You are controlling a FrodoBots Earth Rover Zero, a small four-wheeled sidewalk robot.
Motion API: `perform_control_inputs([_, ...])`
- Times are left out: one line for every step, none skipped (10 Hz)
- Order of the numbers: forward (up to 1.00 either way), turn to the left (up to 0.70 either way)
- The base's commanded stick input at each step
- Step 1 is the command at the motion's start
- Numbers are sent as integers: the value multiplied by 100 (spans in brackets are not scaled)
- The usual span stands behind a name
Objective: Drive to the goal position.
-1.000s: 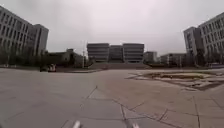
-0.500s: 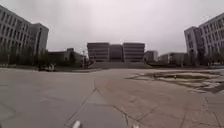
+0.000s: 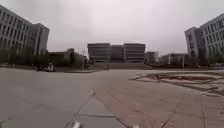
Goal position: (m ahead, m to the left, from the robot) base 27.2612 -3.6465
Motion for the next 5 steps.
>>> perform_control_inputs([70, 0])
perform_control_inputs([70, 0])
perform_control_inputs([70, 0])
perform_control_inputs([70, 0])
perform_control_inputs([70, 0])
